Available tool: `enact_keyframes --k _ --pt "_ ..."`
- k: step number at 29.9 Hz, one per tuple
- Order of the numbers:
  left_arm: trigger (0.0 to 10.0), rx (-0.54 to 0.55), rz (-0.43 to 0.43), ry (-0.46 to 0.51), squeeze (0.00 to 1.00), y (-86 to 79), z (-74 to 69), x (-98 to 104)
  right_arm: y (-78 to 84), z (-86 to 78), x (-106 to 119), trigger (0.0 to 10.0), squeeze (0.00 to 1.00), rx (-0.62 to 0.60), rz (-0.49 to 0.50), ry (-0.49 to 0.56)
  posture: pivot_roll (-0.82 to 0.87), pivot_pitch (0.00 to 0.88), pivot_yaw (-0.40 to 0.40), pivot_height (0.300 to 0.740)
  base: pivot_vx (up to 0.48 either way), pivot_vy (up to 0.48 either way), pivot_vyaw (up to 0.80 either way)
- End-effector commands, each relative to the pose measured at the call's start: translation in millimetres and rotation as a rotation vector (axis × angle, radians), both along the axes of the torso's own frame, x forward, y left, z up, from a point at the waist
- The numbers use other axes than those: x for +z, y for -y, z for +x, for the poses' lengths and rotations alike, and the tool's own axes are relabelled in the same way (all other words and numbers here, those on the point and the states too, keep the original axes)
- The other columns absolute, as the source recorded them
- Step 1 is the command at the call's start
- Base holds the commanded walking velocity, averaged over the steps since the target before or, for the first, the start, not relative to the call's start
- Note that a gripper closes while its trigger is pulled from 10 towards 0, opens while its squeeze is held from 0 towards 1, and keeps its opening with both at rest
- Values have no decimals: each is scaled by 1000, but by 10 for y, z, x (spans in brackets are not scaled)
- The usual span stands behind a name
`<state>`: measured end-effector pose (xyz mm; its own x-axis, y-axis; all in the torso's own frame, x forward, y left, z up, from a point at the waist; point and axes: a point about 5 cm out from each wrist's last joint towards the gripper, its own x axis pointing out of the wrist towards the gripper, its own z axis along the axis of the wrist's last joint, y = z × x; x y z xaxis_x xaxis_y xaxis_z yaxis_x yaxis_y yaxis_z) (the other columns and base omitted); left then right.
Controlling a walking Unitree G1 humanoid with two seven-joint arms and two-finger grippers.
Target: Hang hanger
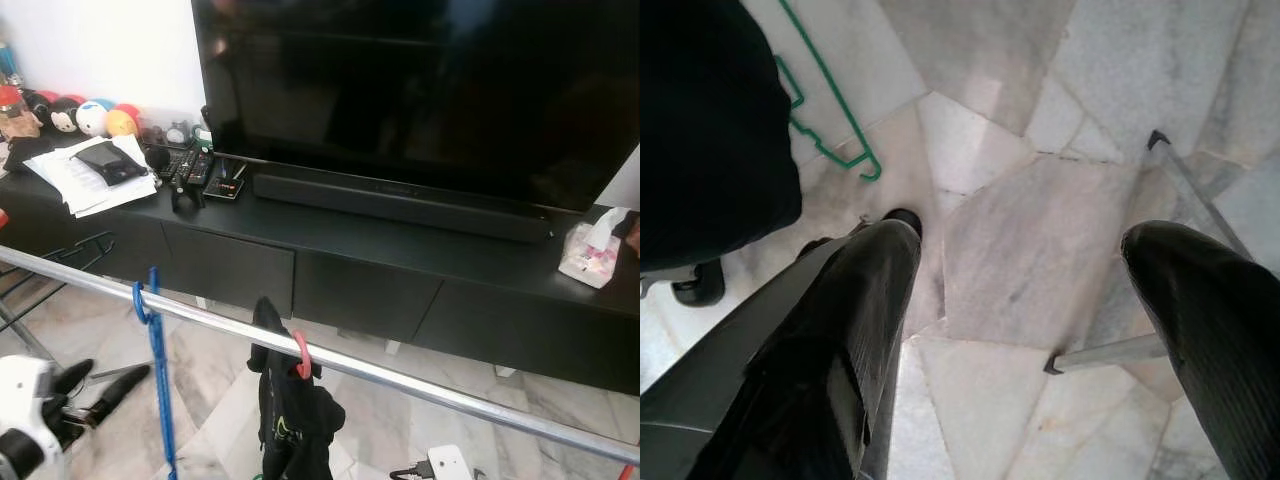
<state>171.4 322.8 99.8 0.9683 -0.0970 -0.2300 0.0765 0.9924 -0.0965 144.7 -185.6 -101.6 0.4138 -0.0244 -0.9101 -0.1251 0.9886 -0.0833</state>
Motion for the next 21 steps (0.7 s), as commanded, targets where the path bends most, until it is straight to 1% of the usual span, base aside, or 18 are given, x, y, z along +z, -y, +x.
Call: enact_keyframes --k 1,4,7,8,9,10,11,12,13,14,15,16,17,21 --pt "10000 64 -32 19 0 -78 -26 -4 33 -2 3 10000 0 -15 -6 1 51 0 -81 740 0 0 0" --pt "10000 190 -95 45 0 -224 -113 -79 37 -2 3 10000 0 -16 -8 2 50 0 -83 740 0 0 0" --pt "10000 242 -96 37 0 -276 -147 -138 39 -1 4 10000 0 -17 -9 2 51 0 -83 740 0 0 0" --pt "10000 299 -20 -44 0 -326 -191 -314 40 0 5 10000 0 -18 -9 3 51 0 -83 740 0 0 0" --pt "10000 314 3 -71 0 -335 -207 -374 41 1 5 10000 0 -19 -9 3 51 0 -83 740 0 0 0" --pt "10000 349 57 -143 0 -341 -229 -506 40 1 5 10000 0 -19 -9 3 50 0 -83 740 0 0 0" --pt "10000 361 98 -192 0 -339 -241 -587 38 2 5 10000 0 -19 -9 3 51 0 -83 740 0 0 0" --pt "10000 349 181 -323 0 -317 -276 -792 36 4 5 10000 0 -18 -9 3 51 0 -85 740 0 0 0" --pt "10000 349 181 -323 0 -317 -276 -792 36 4 5 10000 0 -18 -9 3 51 0 -85 740 0 0 0" --pt "10000 304 246 -453 0 -262 -319 -990 34 5 6 10000 0 -17 -9 3 47 0 -84 740 0 0 0" --pt "10000 278 273 -505 0 -231 -339 -1070 33 6 6 10000 0 -16 -10 3 46 0 -84 740 0 0 0" --pt "10000 278 273 -505 0 -231 -339 -1070 33 6 6 10000 0 -16 -10 3 46 0 -84 740 0 0 0" --pt "10000 259 295 -570 0 -183 -365 -1185 32 6 6 10000 0 -16 -10 4 46 0 -84 740 0 0 0" --pt "10000 112 341 -602 0 170 -229 -1423 31 7 6 10000 0 -21 -11 5 42 0 -80 740 0 0 0"
